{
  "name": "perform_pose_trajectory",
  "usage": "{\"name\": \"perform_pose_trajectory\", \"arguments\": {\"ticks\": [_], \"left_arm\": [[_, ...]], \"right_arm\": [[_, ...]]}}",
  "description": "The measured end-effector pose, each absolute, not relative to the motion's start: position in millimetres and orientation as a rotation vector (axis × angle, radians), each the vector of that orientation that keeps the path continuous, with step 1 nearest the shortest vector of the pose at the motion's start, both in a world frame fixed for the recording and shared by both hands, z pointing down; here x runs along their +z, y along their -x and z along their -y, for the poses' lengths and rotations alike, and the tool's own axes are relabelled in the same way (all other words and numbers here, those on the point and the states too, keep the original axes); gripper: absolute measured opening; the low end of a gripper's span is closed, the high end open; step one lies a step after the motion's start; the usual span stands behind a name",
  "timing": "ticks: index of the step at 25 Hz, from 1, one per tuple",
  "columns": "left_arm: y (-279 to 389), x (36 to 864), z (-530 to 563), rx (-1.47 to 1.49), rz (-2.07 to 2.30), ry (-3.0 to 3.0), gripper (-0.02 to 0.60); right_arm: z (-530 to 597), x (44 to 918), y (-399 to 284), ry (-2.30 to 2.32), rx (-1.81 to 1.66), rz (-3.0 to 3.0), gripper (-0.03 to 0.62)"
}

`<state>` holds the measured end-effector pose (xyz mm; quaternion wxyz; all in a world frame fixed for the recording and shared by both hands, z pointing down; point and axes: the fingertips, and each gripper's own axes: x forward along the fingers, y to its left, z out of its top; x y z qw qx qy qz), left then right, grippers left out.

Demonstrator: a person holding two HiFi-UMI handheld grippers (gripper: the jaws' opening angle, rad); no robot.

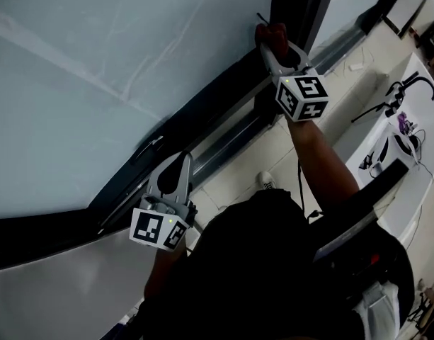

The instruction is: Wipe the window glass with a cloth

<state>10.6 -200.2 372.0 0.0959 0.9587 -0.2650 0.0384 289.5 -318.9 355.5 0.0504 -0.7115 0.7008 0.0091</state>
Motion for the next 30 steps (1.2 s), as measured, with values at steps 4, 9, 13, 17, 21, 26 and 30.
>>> {"name": "perform_pose_trajectory", "arguments": {"ticks": [4,9,13,17,21,26,30], "left_arm": [[-19.7,375.9,210.6,0.143,0.821,-2.833,0.017],[-29.2,380.0,215.4,0.191,0.838,-2.823,0.017],[-29.7,381.7,220.0,0.195,0.856,-2.814,0.017],[-27.7,381.0,222.4,0.198,0.878,-2.798,0.017],[-24.1,383.4,224.1,0.201,0.881,-2.793,0.017],[-24.6,387.0,223.0,0.201,0.861,-2.789,0.017],[-26.1,387.1,221.9,0.195,0.84,-2.797,0.017]], "right_arm": [[344.1,367.7,-313.1,2.235,0.066,-2.116,0.086],[355.3,376.0,-330.3,2.348,0.103,-2.025,0.086],[365.1,378.0,-334.2,2.444,0.123,-1.972,0.086],[371.2,375.5,-332.0,2.47,0.133,-1.967,0.084],[373.0,376.5,-329.7,2.411,0.09,-2.004,0.084],[371.7,378.6,-318.4,2.3,0.017,-2.061,0.084],[369.9,379.4,-308.9,2.254,-0.017,-2.081,0.084]]}}
